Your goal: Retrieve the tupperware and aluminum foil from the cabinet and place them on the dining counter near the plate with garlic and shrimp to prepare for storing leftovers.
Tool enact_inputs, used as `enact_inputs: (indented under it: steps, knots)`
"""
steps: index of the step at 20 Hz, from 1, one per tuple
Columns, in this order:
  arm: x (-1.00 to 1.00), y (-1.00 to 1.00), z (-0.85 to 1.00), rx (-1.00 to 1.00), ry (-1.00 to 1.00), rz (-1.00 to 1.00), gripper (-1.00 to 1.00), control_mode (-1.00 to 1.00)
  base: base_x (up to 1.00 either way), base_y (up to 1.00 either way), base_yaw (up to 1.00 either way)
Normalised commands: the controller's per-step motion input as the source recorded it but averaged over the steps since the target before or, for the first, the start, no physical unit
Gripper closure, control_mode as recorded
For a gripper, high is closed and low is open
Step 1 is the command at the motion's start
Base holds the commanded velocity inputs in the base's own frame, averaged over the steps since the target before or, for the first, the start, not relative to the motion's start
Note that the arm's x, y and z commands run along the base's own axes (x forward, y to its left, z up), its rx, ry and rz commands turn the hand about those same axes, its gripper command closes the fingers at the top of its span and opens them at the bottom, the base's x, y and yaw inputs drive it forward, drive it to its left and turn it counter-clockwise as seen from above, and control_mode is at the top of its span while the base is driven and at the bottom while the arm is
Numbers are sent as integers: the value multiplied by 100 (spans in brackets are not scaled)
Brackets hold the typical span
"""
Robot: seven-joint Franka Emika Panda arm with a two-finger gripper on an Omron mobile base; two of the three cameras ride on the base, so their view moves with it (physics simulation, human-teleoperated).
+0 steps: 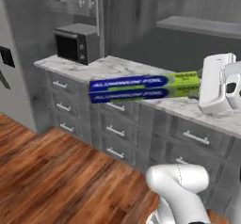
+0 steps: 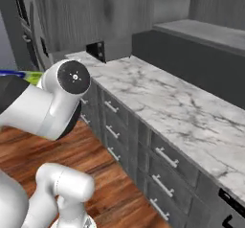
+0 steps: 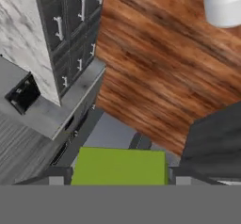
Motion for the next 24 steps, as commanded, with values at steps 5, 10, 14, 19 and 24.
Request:
enact_inputs:
  steps: [5,10,14,19,24]
  knots:
    - [0,0,0,0,0,0,100,100,-24,13,100]
    - [0,0,0,0,0,0,100,100,-2,20,99]
    - [0,0,0,0,0,0,100,100,1,32,91]
    - [0,0,0,0,0,0,100,100,11,36,86]
    - [0,0,0,0,0,0,100,100,35,63,70]
